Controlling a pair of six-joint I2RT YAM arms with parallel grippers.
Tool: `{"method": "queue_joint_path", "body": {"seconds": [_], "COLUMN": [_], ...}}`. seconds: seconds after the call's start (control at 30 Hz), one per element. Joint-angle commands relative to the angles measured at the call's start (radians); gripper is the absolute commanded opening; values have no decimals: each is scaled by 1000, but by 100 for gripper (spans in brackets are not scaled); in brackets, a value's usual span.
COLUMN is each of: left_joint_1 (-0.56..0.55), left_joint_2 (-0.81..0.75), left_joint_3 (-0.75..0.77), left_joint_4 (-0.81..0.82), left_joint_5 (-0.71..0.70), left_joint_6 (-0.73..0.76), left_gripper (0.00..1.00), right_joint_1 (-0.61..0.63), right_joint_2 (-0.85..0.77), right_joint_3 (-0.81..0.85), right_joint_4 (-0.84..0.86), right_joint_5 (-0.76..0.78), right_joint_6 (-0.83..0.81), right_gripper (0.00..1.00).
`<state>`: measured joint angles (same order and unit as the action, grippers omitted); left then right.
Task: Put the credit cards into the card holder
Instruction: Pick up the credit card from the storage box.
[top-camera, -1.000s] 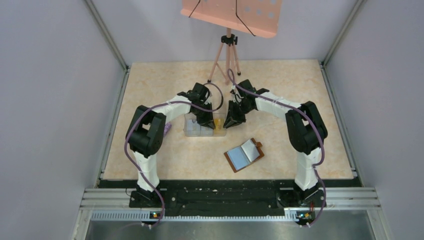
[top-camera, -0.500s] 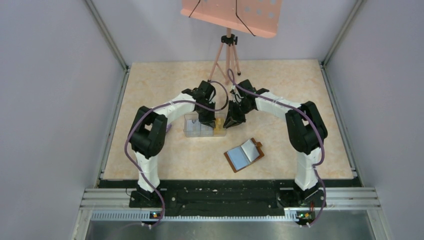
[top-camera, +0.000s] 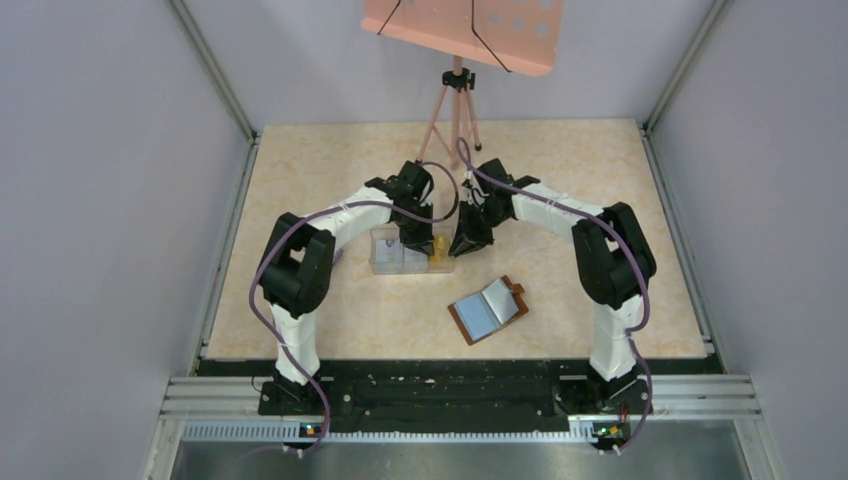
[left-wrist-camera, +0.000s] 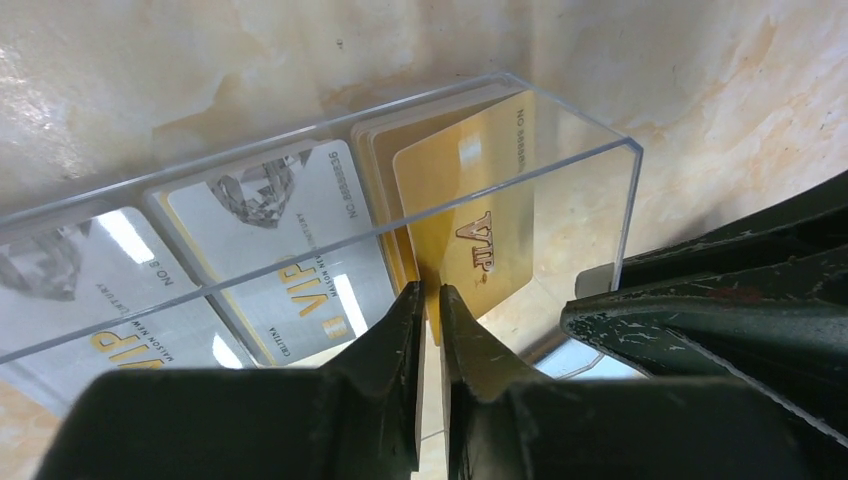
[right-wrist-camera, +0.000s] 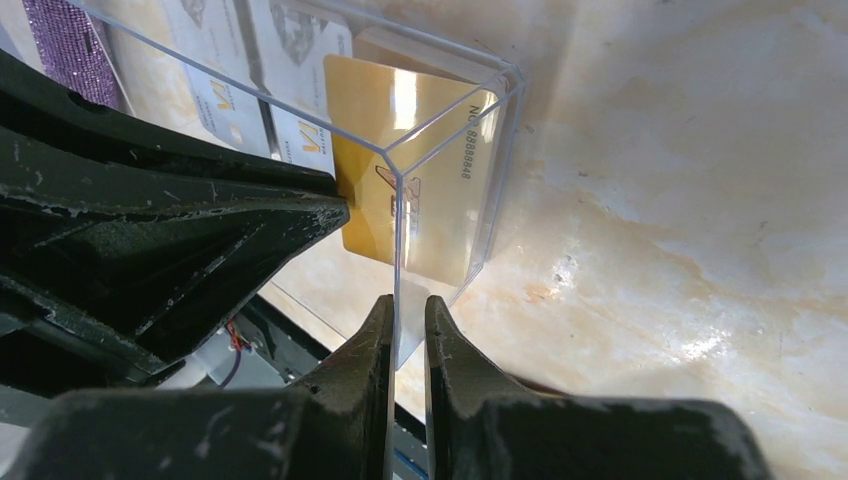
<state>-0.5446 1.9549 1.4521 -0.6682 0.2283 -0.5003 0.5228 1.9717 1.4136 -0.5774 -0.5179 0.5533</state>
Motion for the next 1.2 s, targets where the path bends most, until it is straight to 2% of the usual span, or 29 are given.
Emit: {"method": "queue_joint_path", "body": {"seconds": [0.0, 0.1, 0.3, 0.33, 0.37, 0.4, 0.63, 0.73, 0.97, 1.17], "left_joint_1": [-29, -29, -29, -28, -28, -28, -29, -28, -26, -17], "left_joint_2": [-45, -49, -87, -207, -106, -93, -104, -106, -126, -90], "left_joint_3": [-29, -51, -102, -106, -105, -105, -114, -103, -87, -79], "left_joint_4": [156, 187, 263, 265, 267, 271, 278, 222, 71, 29], "left_joint_5": [169, 184, 199, 199, 199, 205, 200, 135, -128, -169], "left_joint_6": [-71, -83, -106, -108, -111, -112, -109, -96, -69, -70], "left_gripper": [15, 20, 22, 22, 22, 22, 23, 25, 46, 49], "right_joint_1": [11, 11, 11, 10, 10, 10, 11, 10, 11, 11], "right_joint_2": [-54, -57, -61, -62, -62, -63, -65, -68, -78, -78], "right_joint_3": [3, 1, 0, -1, 0, 0, -6, -9, -9, -16], "right_joint_4": [73, 73, 73, 73, 73, 73, 73, 73, 73, 73], "right_joint_5": [-69, -69, -71, -71, -72, -73, -73, -67, -63, -66], "right_joint_6": [5, 5, 5, 5, 4, 7, 6, 6, 4, 2], "right_gripper": [0, 0, 0, 0, 0, 0, 0, 0, 6, 9]}}
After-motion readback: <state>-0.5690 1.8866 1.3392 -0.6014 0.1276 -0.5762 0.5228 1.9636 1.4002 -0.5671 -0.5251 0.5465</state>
